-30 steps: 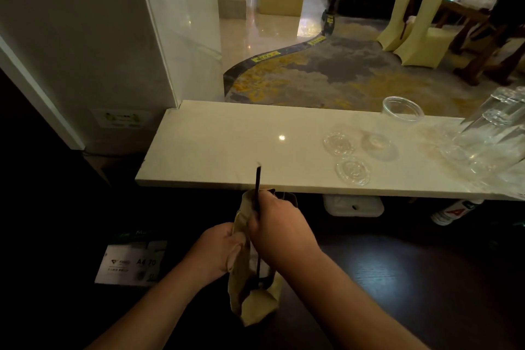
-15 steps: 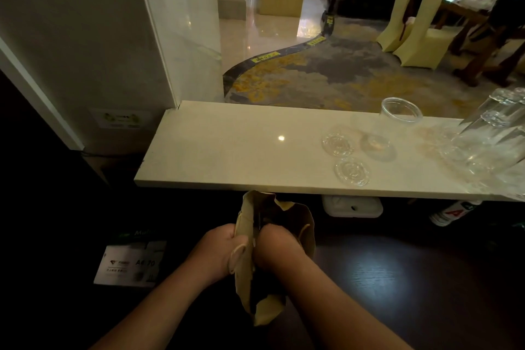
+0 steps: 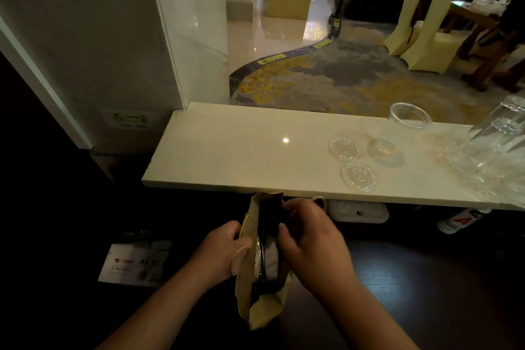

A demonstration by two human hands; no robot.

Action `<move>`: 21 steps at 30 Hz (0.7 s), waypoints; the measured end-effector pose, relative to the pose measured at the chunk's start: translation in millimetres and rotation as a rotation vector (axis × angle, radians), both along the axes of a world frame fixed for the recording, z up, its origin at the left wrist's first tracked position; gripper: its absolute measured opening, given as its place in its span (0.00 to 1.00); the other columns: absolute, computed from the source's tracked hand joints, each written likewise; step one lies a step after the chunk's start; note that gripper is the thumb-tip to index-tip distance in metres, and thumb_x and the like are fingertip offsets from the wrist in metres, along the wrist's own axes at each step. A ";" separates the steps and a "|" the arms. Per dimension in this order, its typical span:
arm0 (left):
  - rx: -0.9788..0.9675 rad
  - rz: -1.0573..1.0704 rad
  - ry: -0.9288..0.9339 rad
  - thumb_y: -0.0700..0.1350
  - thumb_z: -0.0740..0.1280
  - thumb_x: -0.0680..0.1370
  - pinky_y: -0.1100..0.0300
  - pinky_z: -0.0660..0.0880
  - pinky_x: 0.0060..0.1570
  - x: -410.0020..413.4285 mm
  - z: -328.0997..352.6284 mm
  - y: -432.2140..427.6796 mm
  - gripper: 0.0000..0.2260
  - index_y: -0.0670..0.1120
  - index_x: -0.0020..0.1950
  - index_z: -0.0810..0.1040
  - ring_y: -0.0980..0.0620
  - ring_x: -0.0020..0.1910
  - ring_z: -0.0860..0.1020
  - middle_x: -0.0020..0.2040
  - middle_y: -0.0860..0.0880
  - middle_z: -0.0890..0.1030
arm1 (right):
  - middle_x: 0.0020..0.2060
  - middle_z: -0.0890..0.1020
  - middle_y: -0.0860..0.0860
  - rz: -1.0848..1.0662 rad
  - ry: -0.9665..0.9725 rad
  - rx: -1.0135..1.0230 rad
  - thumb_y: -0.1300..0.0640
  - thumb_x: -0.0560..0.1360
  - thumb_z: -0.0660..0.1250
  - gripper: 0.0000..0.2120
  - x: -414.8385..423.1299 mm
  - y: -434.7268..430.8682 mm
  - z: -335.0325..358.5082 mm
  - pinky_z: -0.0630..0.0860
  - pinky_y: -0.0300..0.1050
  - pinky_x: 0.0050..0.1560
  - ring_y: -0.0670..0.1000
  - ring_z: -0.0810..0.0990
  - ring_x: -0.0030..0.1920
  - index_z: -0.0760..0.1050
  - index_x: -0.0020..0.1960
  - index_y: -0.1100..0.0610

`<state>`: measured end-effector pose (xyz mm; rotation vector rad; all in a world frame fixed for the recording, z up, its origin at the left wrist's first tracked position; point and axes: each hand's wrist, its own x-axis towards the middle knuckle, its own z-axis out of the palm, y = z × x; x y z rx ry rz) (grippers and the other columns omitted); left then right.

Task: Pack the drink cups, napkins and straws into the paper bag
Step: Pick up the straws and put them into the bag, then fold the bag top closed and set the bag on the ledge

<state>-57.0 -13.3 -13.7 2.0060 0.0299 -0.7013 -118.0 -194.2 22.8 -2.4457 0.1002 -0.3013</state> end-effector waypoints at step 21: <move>-0.571 0.306 0.390 0.50 0.60 0.84 0.45 0.77 0.60 -24.0 1.6 -23.6 0.18 0.45 0.53 0.88 0.39 0.55 0.85 0.54 0.37 0.86 | 0.55 0.84 0.48 -0.282 0.588 0.915 0.38 0.74 0.59 0.18 18.7 13.7 -51.1 0.78 0.63 0.62 0.54 0.83 0.57 0.75 0.62 0.34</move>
